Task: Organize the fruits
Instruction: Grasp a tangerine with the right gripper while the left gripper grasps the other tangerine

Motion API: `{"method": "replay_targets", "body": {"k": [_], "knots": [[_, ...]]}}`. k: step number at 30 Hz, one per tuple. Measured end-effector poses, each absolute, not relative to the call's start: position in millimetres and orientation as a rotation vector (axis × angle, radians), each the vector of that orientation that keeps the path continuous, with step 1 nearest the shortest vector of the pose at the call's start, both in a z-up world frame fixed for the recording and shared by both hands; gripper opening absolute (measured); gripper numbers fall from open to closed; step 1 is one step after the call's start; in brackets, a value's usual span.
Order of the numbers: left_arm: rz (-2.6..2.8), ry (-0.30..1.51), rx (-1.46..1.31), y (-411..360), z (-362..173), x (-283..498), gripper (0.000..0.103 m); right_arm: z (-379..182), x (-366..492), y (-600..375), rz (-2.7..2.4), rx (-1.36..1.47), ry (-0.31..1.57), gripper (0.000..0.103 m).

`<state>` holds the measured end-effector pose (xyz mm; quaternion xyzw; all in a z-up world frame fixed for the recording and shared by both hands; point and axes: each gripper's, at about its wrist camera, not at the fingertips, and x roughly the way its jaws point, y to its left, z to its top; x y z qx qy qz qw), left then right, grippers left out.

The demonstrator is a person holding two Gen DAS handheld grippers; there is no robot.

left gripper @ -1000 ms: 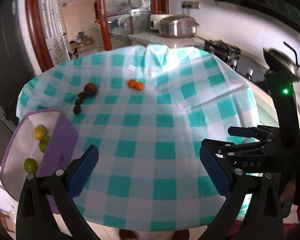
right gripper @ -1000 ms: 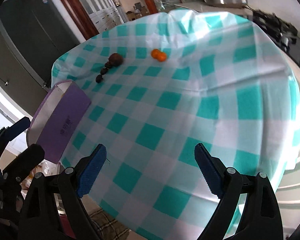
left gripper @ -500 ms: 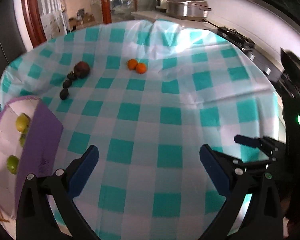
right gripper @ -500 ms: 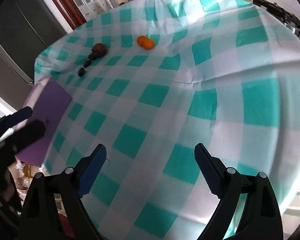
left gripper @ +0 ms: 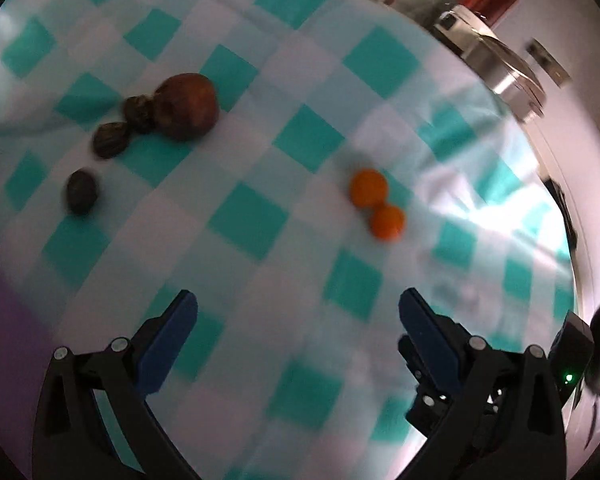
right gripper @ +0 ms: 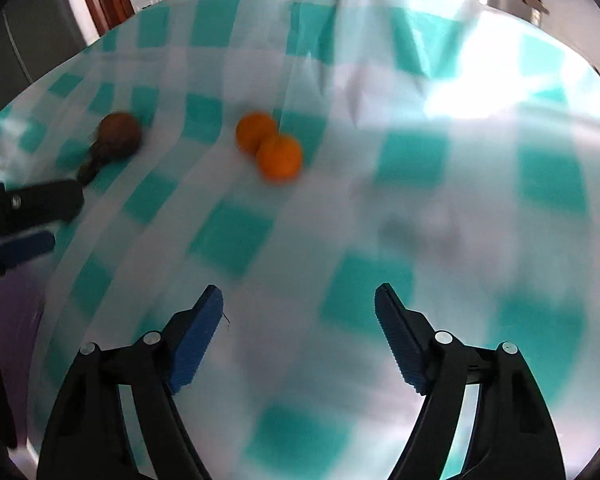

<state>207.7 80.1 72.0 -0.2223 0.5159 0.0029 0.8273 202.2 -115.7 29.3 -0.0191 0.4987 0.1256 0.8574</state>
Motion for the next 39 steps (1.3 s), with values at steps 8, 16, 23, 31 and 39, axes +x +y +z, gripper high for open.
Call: {"method": "replay_targets", "body": {"k": [8, 16, 23, 31, 39], "knots": [[-0.015, 1.098, -0.505, 96.1, 49.6, 281.2, 0.101, -0.3, 289.7, -73.7, 0.267, -0.119, 1.007, 0.068], [-0.116, 1.125, -0.467, 61.7, 27.5, 317.1, 0.099, -0.5, 284.8, -89.2, 0.259, -0.111, 0.947, 0.037], [-0.182, 1.092, -0.286, 7.7, 12.8, 353.0, 0.082, 8.1, 247.0, -134.8, 0.170, -0.026, 0.959, 0.037], [-0.210, 1.022, -0.106, -15.8, 14.0, 336.9, 0.041, 8.0, 225.3, -139.0, 0.183, 0.008, 0.978, 0.037], [-0.200, 1.029, -0.192, -5.8, 26.9, 260.7, 0.040, 20.6, 193.9, -150.0, 0.205, 0.042, 0.986, 0.037]]}}
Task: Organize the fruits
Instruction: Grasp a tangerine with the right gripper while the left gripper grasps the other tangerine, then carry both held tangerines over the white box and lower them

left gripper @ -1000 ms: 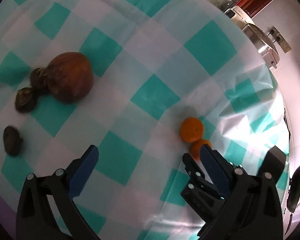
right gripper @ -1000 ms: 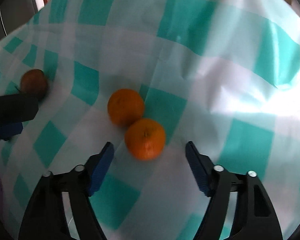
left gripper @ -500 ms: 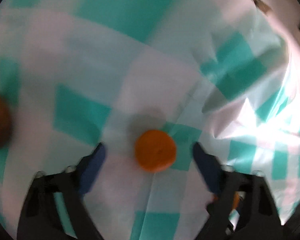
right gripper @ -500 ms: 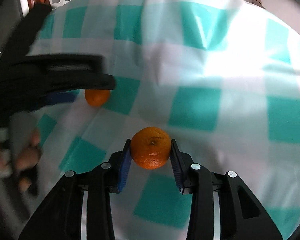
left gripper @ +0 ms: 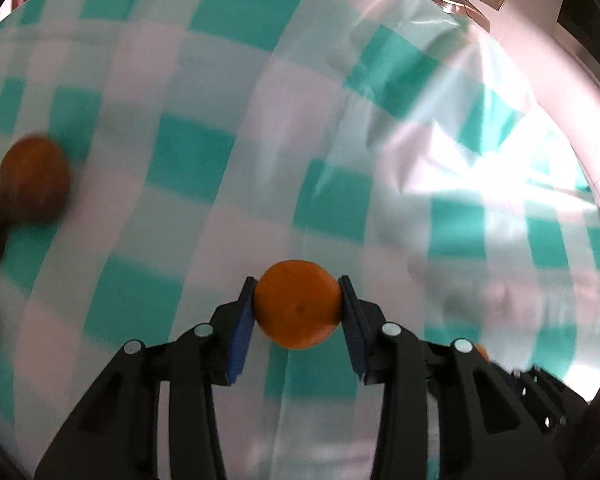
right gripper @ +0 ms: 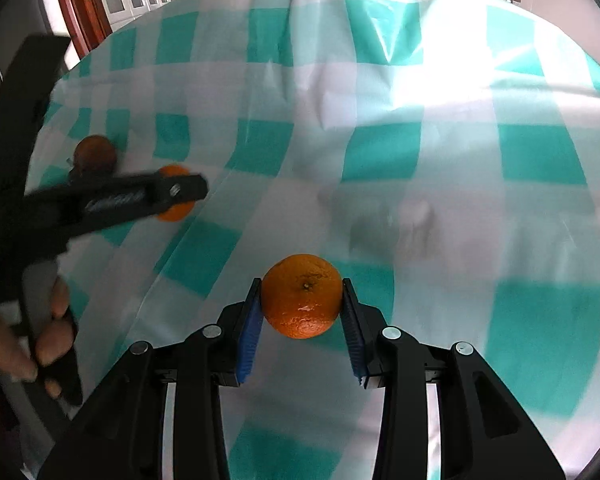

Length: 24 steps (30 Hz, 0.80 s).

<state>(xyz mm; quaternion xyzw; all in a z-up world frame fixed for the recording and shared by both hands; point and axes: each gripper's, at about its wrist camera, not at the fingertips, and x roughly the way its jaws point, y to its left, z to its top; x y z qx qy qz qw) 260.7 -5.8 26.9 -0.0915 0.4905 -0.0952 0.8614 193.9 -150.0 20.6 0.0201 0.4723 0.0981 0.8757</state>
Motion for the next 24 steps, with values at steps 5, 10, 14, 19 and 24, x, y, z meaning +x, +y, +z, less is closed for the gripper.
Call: {"method": "replay_targets", "body": {"k": [5, 10, 14, 19, 24], "knots": [[-0.177, 1.072, -0.118, -16.2, 39.5, 200.9, 0.040, 29.5, 145.6, -157.1, 0.214, 0.083, 1.003, 0.037], [-0.149, 1.038, -0.024, -12.6, 77.5, 132.0, 0.041, 57.8, 75.1, -175.9, 0.241, 0.110, 0.985, 0.037], [-0.123, 0.991, 0.017, -1.4, 119.3, 75.5, 0.041, 91.7, 21.4, -186.4, 0.272, 0.108, 0.927, 0.037], [-0.115, 0.901, 0.042, -8.4, 177.2, -4.5, 0.041, 139.4, -30.3, -199.7, 0.302, 0.091, 0.826, 0.037], [-0.095, 0.822, 0.055, -13.5, 214.8, -69.0, 0.041, 178.2, -67.7, -201.4, 0.341, 0.071, 0.718, 0.037]]}}
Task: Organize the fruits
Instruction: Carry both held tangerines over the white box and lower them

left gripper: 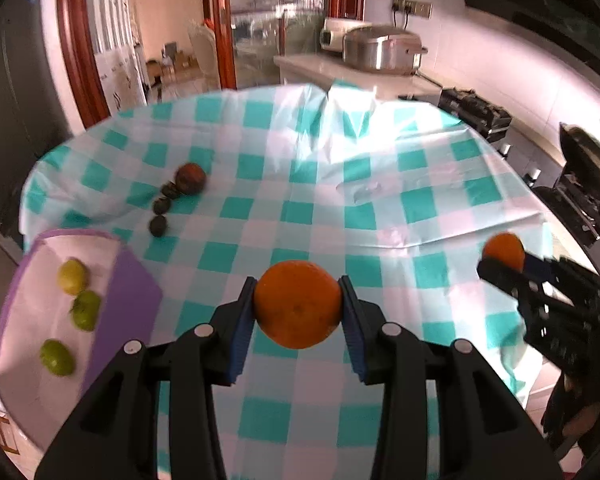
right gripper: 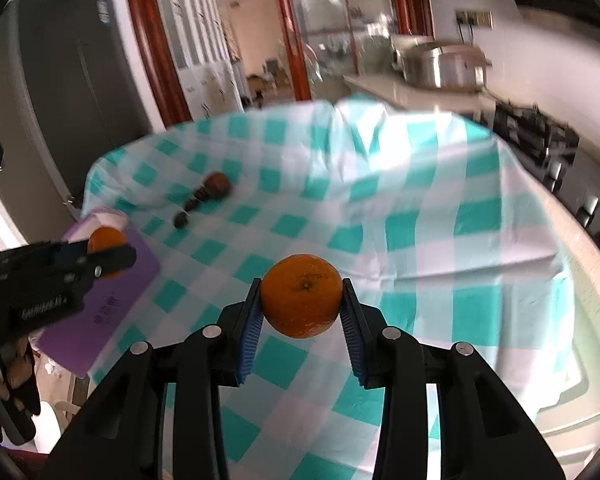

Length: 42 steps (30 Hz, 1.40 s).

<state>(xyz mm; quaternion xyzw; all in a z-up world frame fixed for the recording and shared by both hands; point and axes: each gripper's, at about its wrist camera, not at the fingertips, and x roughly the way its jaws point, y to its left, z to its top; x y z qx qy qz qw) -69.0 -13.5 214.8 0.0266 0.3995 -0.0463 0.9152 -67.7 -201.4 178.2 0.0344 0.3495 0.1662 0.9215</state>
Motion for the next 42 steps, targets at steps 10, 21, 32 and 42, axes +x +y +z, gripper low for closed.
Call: {"method": "replay_targets", "body": {"k": [10, 21, 32, 42], "knots": [[-0.018, 0.782, 0.034, 15.0, 242.2, -142.4, 0.041, 207.0, -118.7, -166.9, 0.438, 0.041, 0.663, 0.037], [-0.024, 0.809, 0.034, 58.8, 235.3, -151.0, 0.041, 199.6, -119.1, -142.1, 0.399, 0.066, 0.685, 0.038], [0.029, 0.839, 0.009, 197.4, 234.9, -155.5, 0.041, 196.3, -99.3, -21.9, 0.411, 0.098, 0.722, 0.038], [0.066, 0.910, -0.032, 317.3, 205.0, -179.2, 0.041, 182.5, -103.4, 109.4, 0.487, 0.059, 0.771, 0.038]]}}
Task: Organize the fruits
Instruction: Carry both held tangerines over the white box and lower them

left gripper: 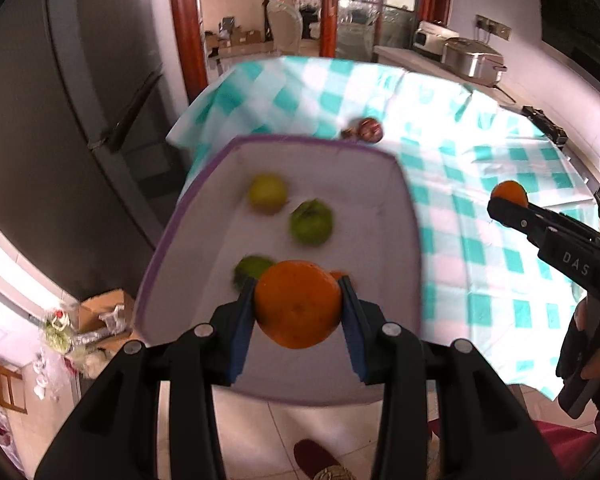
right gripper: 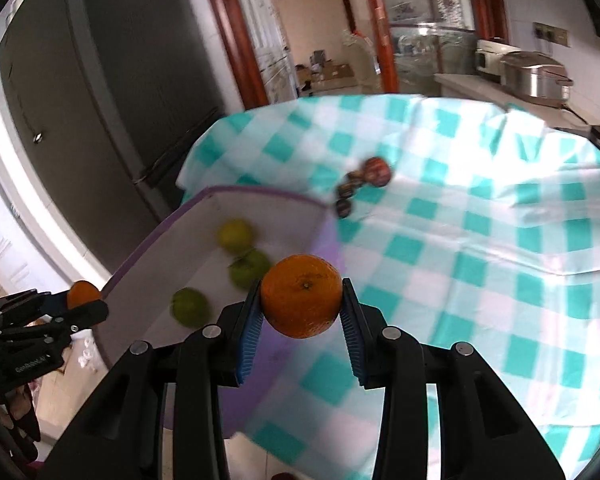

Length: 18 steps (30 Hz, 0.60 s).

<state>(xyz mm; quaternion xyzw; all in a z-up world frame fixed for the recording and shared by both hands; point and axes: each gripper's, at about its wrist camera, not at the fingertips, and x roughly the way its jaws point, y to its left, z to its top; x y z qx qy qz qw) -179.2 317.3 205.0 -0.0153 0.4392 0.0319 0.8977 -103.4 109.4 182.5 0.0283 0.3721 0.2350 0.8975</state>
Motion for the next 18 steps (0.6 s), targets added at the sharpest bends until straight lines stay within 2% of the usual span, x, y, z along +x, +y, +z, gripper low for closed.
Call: {"method": "replay_targets", "body": {"k": [7, 12, 18], "knots": [[0.057, 0.998, -0.120, 358.6, 166.7, -184.8, 0.041, 170.6, -113.3, 180.7, 0.569, -0.071, 0.845, 0.038], [0.014, 1.058, -0.109, 360.1, 146.4, -169.0, 0.041, 158.5, -92.4, 209.6, 0.581, -0.108, 0.928, 0.038], [-0.036, 1.142, -0.017, 356.8, 129.5, -133.9, 0.041, 124.2, -43.0, 268.1, 0.609, -0.292, 1.129, 0.038]]}}
